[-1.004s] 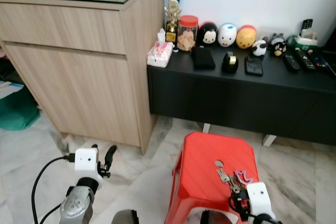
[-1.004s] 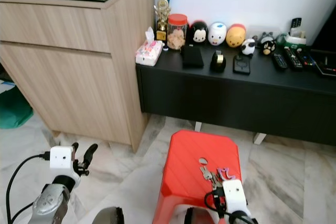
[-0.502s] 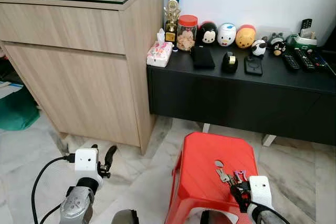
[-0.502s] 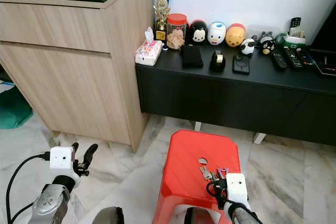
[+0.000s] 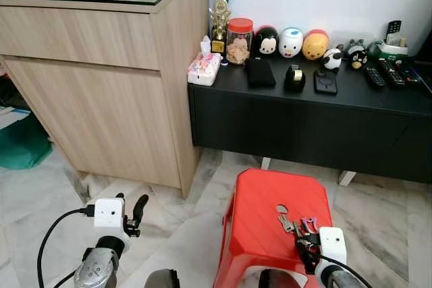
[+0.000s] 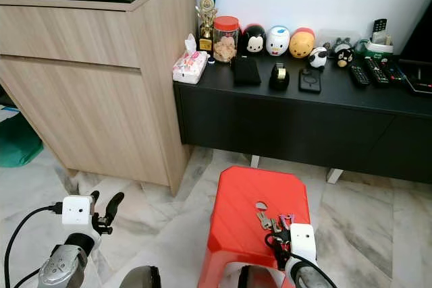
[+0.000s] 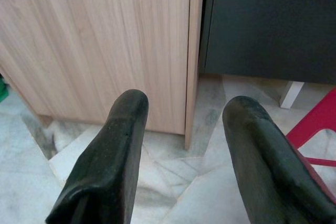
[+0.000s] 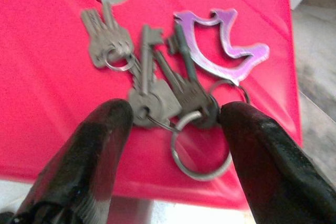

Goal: Hang keys on a hook

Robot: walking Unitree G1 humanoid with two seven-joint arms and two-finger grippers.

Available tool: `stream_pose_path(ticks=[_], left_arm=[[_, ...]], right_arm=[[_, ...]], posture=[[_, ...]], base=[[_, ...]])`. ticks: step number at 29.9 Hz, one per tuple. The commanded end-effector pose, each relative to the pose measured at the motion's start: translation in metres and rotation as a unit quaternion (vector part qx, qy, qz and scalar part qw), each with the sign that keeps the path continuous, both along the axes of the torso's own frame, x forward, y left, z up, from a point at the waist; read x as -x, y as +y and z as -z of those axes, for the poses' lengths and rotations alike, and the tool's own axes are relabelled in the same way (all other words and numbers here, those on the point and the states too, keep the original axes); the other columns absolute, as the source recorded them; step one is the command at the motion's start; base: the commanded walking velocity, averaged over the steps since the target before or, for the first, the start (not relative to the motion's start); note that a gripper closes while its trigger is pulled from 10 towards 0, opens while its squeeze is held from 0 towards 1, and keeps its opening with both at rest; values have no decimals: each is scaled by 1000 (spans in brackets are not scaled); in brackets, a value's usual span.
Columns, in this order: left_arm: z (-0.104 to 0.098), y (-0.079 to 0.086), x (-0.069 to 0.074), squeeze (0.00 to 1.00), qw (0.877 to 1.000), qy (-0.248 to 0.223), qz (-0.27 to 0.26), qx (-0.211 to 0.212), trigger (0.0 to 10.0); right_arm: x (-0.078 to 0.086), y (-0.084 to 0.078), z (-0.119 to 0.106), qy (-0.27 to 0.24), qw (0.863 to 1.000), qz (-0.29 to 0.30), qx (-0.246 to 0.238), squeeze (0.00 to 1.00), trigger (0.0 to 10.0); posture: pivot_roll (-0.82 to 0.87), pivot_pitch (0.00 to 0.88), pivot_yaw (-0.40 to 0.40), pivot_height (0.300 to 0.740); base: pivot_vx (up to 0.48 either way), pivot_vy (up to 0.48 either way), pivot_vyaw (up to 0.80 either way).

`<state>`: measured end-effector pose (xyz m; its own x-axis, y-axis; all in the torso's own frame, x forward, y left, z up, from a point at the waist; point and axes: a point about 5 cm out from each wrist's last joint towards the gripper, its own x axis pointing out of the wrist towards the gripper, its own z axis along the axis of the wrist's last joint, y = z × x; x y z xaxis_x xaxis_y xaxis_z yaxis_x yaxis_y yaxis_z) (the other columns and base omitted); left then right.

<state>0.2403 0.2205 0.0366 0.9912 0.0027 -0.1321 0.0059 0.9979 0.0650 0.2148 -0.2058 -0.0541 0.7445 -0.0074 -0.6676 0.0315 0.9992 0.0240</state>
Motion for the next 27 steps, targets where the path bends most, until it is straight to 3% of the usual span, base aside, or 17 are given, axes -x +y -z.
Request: stream_pose_path(ticks=[1, 8, 22, 23, 25, 26, 27], left_arm=[[0, 1, 1, 0, 1000, 7, 8, -11, 10000], [0, 1, 4, 0, 1000, 10, 10, -12, 10000], [0, 1, 7, 0, 1000, 14, 13, -14, 10000], [0, 1, 8, 0, 1000, 15, 14, -14, 10000], [0, 1, 8, 0, 1000, 15, 15, -14, 10000], [0, 1, 8, 0, 1000, 16, 15, -14, 10000], [0, 1, 9, 0, 1000, 17, 15, -15, 10000]], right_arm=[[-5, 2, -3, -11, 1000, 0, -6, 0, 10000], [-17, 4, -10, -34, 999, 0, -12, 0, 10000], [-16, 7, -4, -4, 1000, 20, -21, 0, 10000], [-16, 8, -3, 1, 1000, 20, -23, 0, 5961], [-16, 8, -3, 2, 1000, 19, -22, 0, 5961], [-16, 9, -3, 3, 1000, 19, -22, 0, 0], [-16, 9, -2, 5, 1000, 19, -22, 0, 0]], posture=[[61, 0, -16, 611], [67, 0, -15, 611], [75, 1, -6, 611], [76, 3, -5, 611], [76, 4, -5, 611], [76, 7, -5, 611], [76, 10, -6, 611]], base=[[0, 0, 0], [0, 0, 0], [0, 0, 0], [0, 0, 0], [0, 0, 0], [0, 0, 0], [0, 0, 0]])
